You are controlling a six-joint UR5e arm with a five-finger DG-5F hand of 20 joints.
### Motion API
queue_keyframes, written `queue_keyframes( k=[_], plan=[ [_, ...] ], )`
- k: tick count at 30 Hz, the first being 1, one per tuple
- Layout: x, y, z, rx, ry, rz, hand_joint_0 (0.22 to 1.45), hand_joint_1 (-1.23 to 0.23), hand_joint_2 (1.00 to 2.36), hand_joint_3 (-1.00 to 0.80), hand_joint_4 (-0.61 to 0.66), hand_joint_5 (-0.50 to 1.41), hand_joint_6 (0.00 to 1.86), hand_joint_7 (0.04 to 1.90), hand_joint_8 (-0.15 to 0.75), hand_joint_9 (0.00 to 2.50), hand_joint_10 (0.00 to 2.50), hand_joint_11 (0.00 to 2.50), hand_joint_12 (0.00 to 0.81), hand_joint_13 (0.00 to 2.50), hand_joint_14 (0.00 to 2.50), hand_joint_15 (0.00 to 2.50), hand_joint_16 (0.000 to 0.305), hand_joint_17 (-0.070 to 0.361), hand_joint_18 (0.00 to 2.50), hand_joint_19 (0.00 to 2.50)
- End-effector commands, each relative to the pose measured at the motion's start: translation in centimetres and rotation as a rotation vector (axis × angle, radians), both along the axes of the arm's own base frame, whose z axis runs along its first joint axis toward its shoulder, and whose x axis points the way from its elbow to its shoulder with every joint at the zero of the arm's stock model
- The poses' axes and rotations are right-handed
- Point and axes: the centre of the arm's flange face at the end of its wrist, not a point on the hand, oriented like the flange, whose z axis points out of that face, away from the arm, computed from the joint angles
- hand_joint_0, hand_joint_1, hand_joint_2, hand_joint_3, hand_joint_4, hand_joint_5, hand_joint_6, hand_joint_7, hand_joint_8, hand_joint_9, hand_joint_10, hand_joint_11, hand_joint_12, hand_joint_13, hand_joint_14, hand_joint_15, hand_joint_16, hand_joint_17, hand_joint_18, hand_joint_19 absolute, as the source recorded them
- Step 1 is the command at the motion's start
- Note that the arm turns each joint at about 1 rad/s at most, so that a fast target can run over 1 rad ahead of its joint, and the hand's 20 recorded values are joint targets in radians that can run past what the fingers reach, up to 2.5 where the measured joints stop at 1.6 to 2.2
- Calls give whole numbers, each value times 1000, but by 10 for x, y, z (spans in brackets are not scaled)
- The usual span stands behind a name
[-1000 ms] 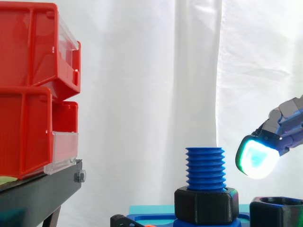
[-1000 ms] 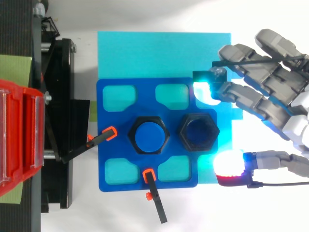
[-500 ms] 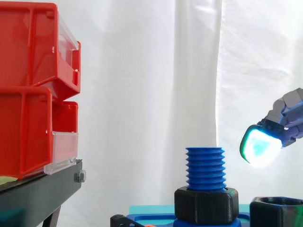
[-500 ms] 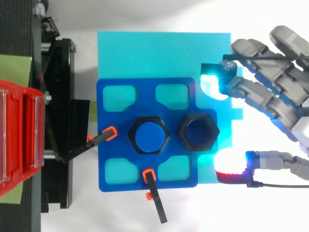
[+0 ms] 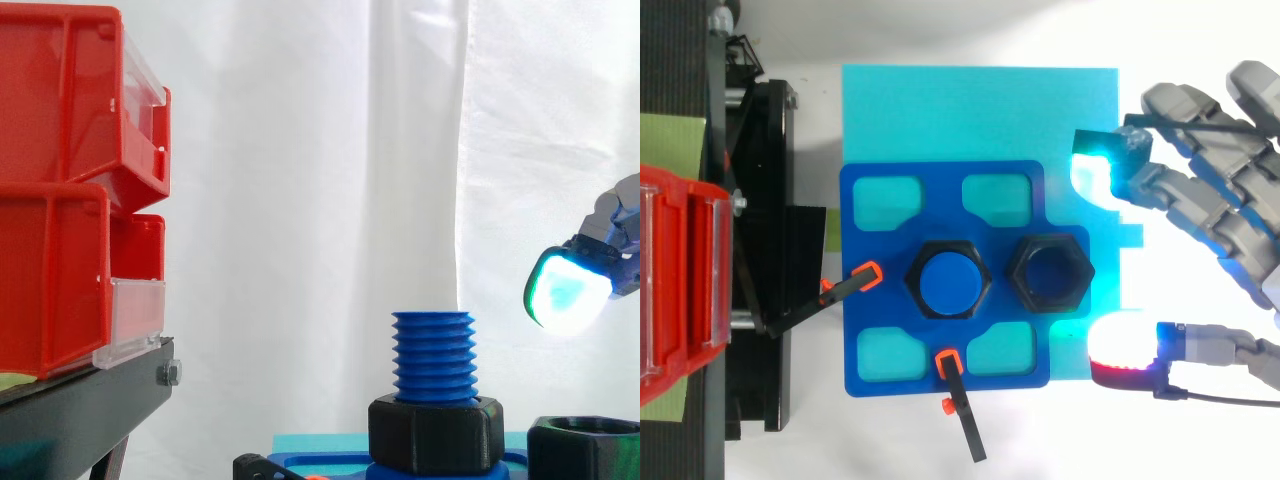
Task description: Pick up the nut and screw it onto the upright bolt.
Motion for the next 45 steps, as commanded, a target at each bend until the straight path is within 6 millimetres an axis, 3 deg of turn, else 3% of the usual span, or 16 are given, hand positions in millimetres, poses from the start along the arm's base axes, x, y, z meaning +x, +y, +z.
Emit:
queue_keyframes(
  k=[1, 10, 16, 26, 28, 45],
  plan=[
    [-2, 3, 0, -1, 3, -24, 377, -601, 1000, -500, 260, -252, 502, 743, 327, 260, 0, 0, 452, 391, 0, 0, 60, 135, 251, 0],
    [0, 9, 2, -7, -13, -41, 372, -610, 1000, -500, 258, -251, 502, 743, 326, 254, 0, 0, 458, 353, 0, 0, 62, 139, 231, 0],
    [8, 15, -18, -6, -1, -58, 372, -607, 1000, -500, 257, -251, 502, 741, 327, 254, 0, 0, 457, 349, 0, 0, 62, 140, 227, 0],
    [9, 15, -19, 3, 8, -55, 373, -602, 1000, -500, 259, -250, 502, 743, 326, 254, 0, 0, 458, 349, 0, 0, 62, 140, 228, 0],
    [12, 17, -27, 0, 13, -55, 374, -600, 1000, -500, 258, -250, 502, 743, 326, 253, 0, 0, 457, 349, 0, 0, 62, 140, 228, 0],
    [14, 16, -28, 10, -4, -62, 372, -603, 1000, -500, 259, -249, 502, 741, 327, 252, 0, 0, 459, 352, 0, 0, 63, 141, 229, 0]
  ],
)
